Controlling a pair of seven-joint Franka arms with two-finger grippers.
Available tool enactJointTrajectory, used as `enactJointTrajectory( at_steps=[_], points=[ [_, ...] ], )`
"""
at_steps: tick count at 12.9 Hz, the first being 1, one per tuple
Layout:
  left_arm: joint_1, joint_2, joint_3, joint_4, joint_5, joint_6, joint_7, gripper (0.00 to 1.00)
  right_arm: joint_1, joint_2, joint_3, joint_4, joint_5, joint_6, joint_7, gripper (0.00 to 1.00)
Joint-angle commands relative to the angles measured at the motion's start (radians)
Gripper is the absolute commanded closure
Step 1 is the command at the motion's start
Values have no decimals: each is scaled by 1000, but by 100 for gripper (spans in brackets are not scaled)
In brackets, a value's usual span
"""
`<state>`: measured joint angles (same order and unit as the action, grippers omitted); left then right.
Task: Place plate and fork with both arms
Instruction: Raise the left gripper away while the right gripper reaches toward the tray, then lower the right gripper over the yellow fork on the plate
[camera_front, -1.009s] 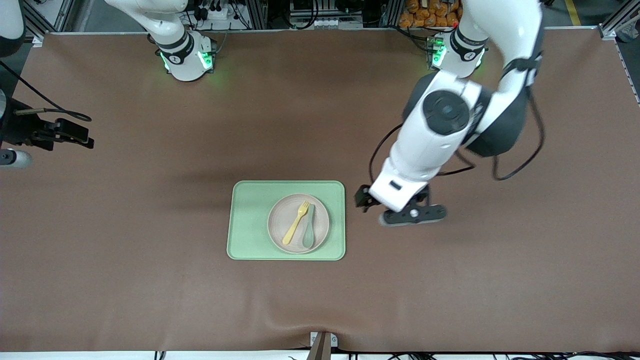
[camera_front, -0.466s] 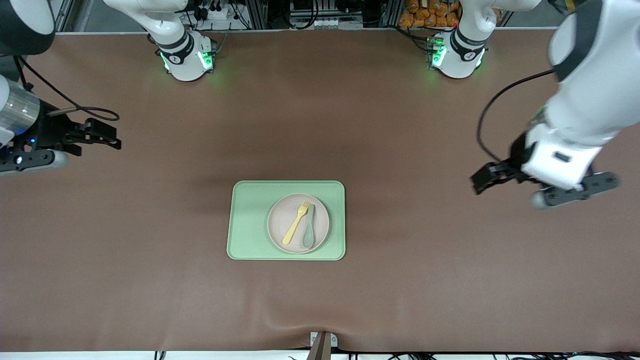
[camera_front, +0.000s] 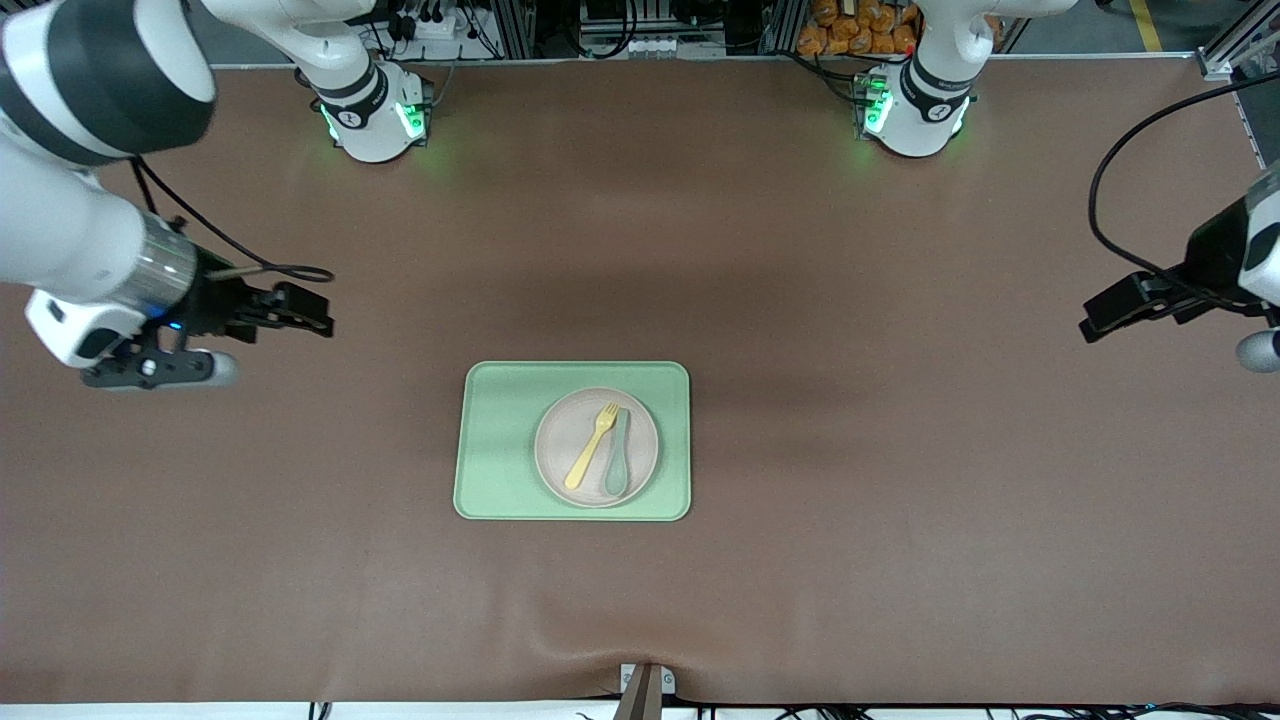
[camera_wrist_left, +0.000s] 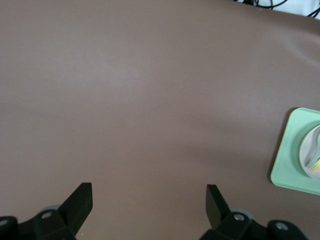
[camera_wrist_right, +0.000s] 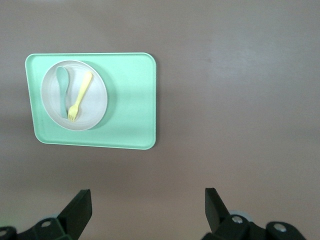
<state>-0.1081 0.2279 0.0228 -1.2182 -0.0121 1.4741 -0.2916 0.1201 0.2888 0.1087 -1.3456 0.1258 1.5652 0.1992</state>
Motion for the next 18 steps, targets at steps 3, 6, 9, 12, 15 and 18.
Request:
enactJointTrajectory(
  at_steps=[3,6,9,12,15,18],
  points=[
    [31,-96,-15,-78,15,-37,65,0,96,214,-11,129,-66,105,107,0],
    [44,-186,-17,-188,15,-22,106,0,171,329,-14,134,-75,219,242,0],
    [44,-272,-17,-332,14,90,147,0,184,389,-9,160,-69,246,250,0],
    [39,-328,-18,-411,14,144,146,0,245,444,-12,163,-71,329,394,2],
    [38,-320,-18,-414,15,140,153,0,279,553,-12,236,-71,389,465,6],
    [42,-314,-18,-415,15,117,166,0,303,607,-14,276,-74,386,503,24]
  ],
)
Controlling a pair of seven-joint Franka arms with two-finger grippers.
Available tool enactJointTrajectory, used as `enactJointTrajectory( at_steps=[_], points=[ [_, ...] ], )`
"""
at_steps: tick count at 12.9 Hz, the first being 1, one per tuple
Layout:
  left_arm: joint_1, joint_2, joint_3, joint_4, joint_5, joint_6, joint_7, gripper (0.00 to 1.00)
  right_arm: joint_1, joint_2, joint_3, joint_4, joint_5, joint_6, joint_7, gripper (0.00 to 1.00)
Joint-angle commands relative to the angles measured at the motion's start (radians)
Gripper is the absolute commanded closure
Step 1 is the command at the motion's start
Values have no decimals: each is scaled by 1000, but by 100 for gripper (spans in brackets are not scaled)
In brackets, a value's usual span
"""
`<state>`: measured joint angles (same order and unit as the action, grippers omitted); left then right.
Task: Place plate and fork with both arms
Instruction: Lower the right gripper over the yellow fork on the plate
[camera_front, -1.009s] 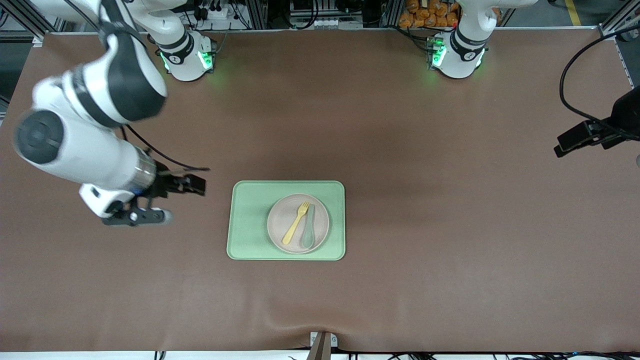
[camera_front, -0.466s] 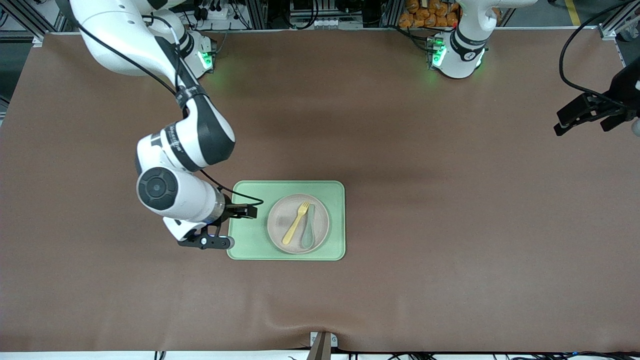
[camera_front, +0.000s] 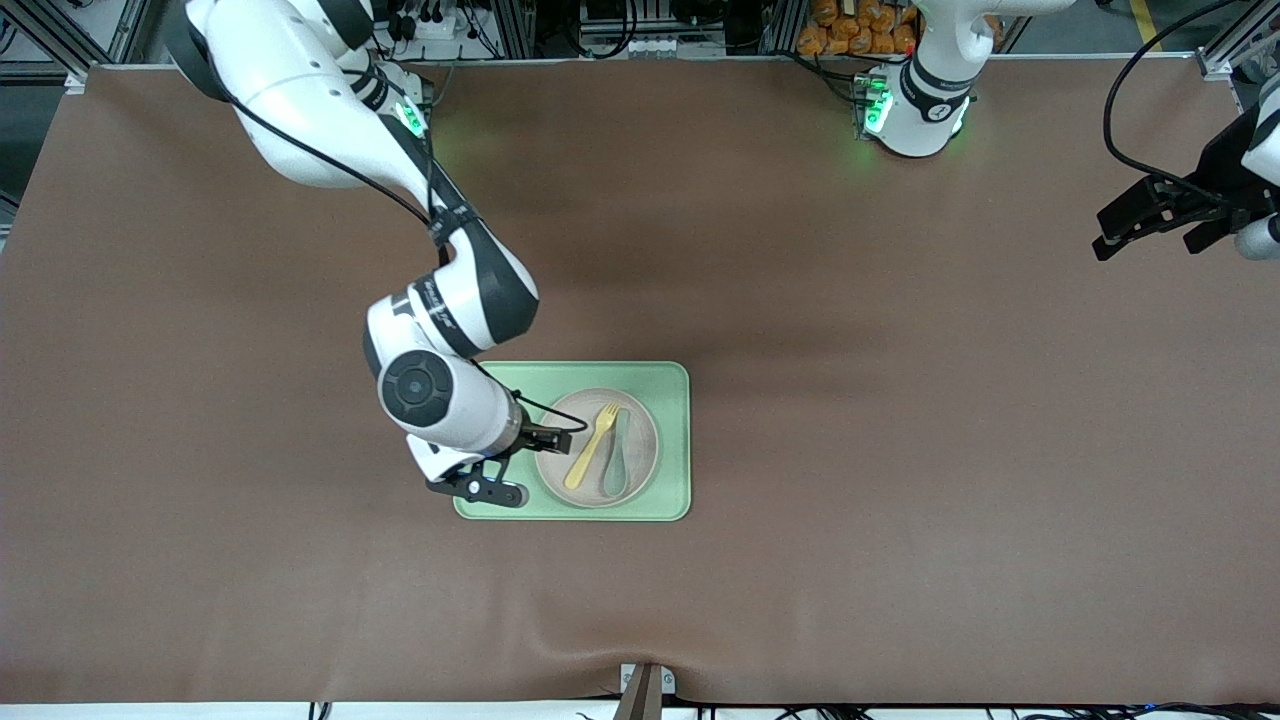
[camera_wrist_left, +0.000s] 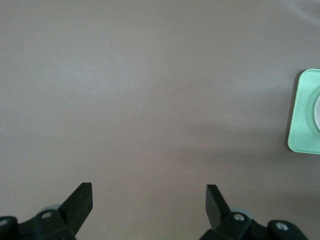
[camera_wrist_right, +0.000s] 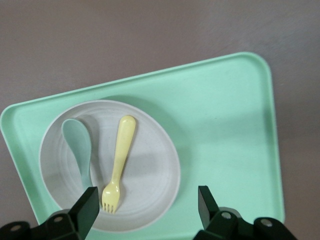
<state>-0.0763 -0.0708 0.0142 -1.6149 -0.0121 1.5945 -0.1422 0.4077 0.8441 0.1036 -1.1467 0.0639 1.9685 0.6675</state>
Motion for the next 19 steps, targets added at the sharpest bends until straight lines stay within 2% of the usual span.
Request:
enactJointTrajectory(
  at_steps=[1,4,7,13,19],
  points=[
    [9,-15,-10,-19,15,-4,16,0,16,62,-8,78,-10,-11,38,28],
    [9,-20,-10,-19,15,-14,16,0,37,101,-7,79,-9,52,109,36],
    [9,-29,-11,-20,14,-33,10,0,66,131,-8,79,-10,84,139,36],
    [10,-30,-11,-19,14,-34,1,0,97,167,-18,78,-15,121,159,51],
    [10,-21,-10,-16,14,-27,-2,0,114,185,-24,78,-13,142,184,54]
  ],
)
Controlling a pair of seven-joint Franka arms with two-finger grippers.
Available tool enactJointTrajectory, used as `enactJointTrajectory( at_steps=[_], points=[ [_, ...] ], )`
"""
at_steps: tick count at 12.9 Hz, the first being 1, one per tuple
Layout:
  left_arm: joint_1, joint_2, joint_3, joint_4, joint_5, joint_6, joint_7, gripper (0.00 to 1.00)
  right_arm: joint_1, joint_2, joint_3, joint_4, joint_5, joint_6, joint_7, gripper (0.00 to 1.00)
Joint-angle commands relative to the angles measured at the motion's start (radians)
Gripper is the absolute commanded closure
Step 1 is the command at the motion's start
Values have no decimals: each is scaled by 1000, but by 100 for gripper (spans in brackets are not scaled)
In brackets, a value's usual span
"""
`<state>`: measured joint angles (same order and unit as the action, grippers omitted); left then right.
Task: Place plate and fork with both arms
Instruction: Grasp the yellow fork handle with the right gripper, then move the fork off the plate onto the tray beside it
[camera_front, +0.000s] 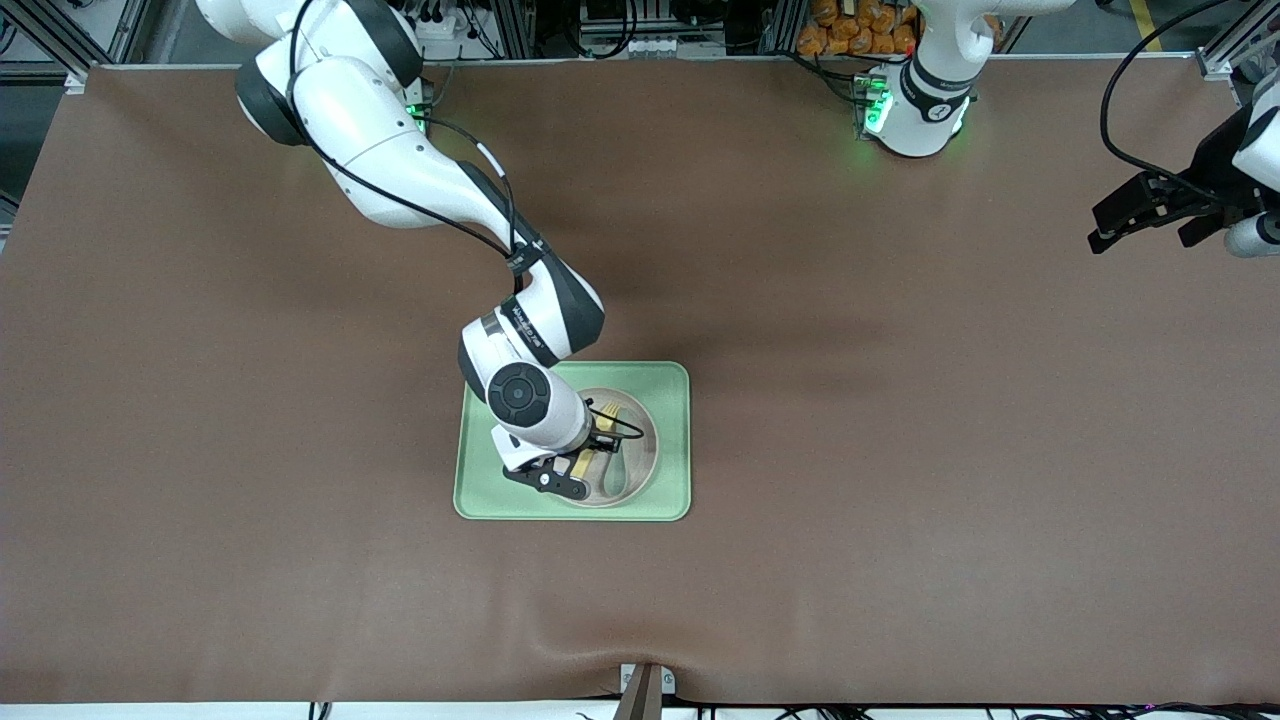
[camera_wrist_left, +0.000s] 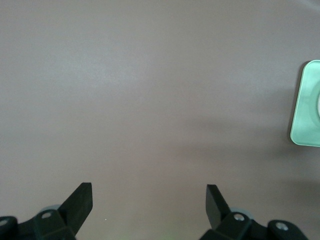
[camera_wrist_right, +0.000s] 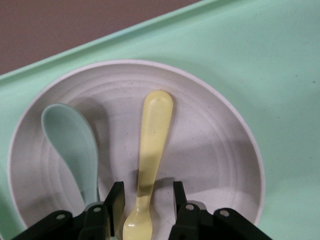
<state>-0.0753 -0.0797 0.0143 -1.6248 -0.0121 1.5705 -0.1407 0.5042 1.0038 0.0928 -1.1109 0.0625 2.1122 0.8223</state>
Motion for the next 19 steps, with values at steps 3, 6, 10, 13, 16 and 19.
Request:
enactJointTrajectory(
  at_steps=[3,6,10,13,16,19],
  points=[
    [11,-15,-8,-4,15,-4,0,0,34,36,-24,42,-12,5,43,55],
    [12,-14,-7,-4,21,-10,3,0,45,41,-35,42,-12,5,43,57],
    [11,0,-7,-3,21,-7,-2,0,51,44,-45,42,-12,2,49,94],
    [2,8,-10,-3,50,-10,0,0,40,32,-47,45,-7,-17,47,100],
    [6,9,-10,-3,58,-10,10,0,5,21,-33,92,2,-111,44,100],
    [-4,17,-13,26,58,-15,10,0,-50,-10,-10,106,29,-159,37,100]
  ],
)
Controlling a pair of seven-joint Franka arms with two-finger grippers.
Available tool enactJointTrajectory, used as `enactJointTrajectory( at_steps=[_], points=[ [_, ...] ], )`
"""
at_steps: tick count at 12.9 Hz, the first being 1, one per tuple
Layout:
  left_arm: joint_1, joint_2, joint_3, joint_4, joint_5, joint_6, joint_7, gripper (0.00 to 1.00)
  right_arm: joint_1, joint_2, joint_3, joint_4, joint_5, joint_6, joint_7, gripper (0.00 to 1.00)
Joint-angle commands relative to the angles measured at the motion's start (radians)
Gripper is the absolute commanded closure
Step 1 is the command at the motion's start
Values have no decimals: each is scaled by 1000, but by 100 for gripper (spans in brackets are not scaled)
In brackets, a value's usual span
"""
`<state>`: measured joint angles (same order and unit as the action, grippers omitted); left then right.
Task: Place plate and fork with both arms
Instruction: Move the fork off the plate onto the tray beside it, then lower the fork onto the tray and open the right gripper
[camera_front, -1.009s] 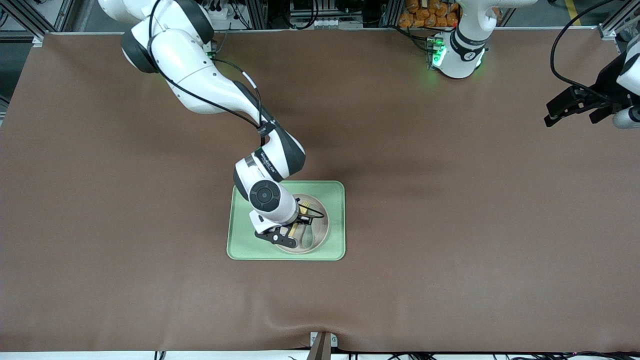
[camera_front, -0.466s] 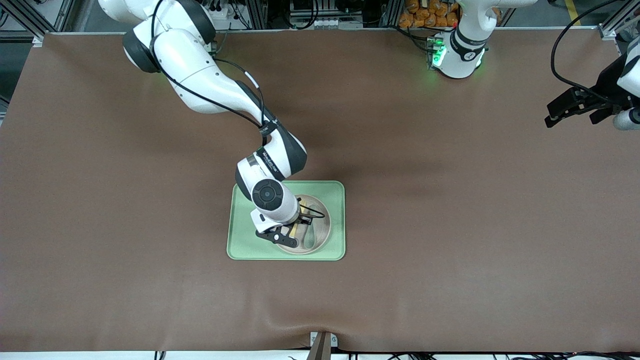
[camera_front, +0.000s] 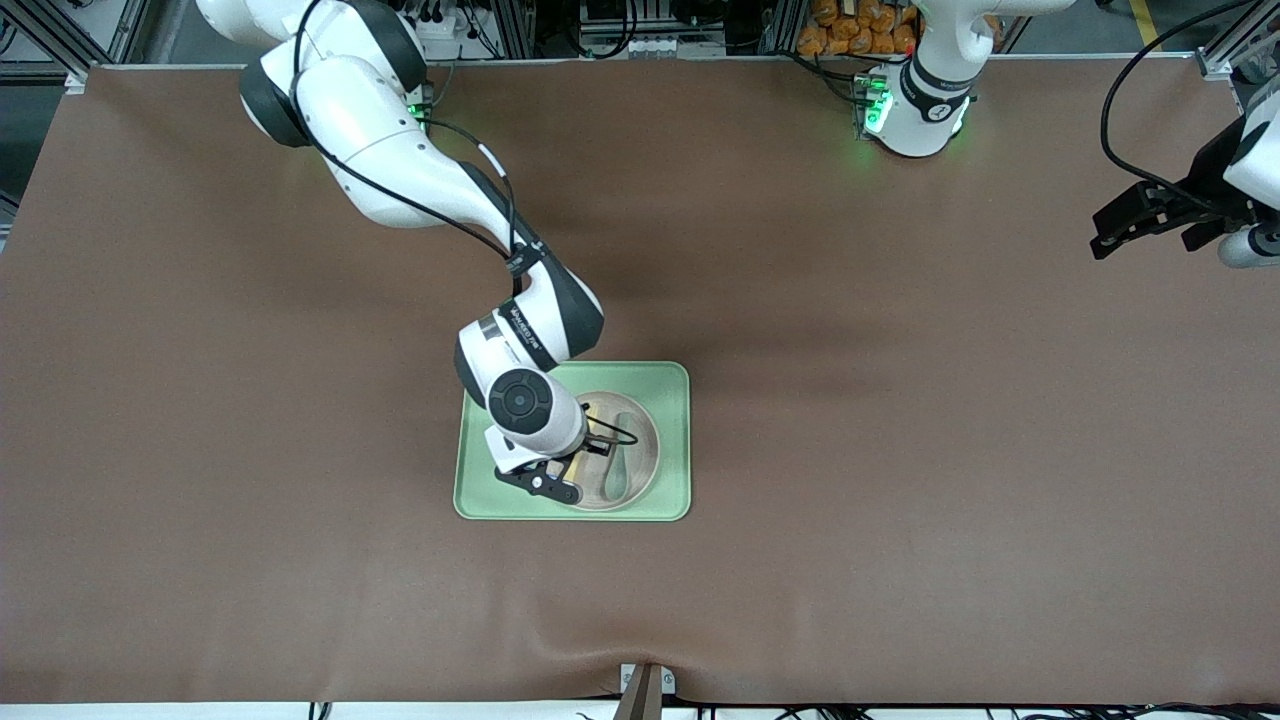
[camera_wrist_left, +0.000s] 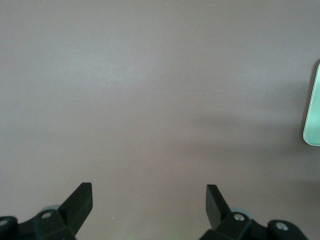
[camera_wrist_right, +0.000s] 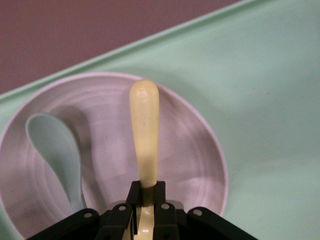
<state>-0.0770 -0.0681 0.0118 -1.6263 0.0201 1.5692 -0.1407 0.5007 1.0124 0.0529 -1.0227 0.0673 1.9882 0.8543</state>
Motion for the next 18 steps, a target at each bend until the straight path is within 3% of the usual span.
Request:
enactJointTrajectory(
  at_steps=[1,7,10,15,18],
  points=[
    [0,5,-21,40,26,-38,12,0,-72,-24,44,18,32,-43,-21,100],
    [13,-2,-21,80,26,-130,9,0,-163,-72,39,-11,25,-109,-439,100],
    [11,-19,-27,92,27,-161,3,0,-168,-90,35,-65,20,-126,-446,100],
    [11,-21,-26,141,26,-193,1,0,-168,-123,35,-226,-10,18,-446,100],
    [11,-21,-26,141,26,-205,0,0,-172,-132,33,-255,-18,27,-445,100]
  ],
)
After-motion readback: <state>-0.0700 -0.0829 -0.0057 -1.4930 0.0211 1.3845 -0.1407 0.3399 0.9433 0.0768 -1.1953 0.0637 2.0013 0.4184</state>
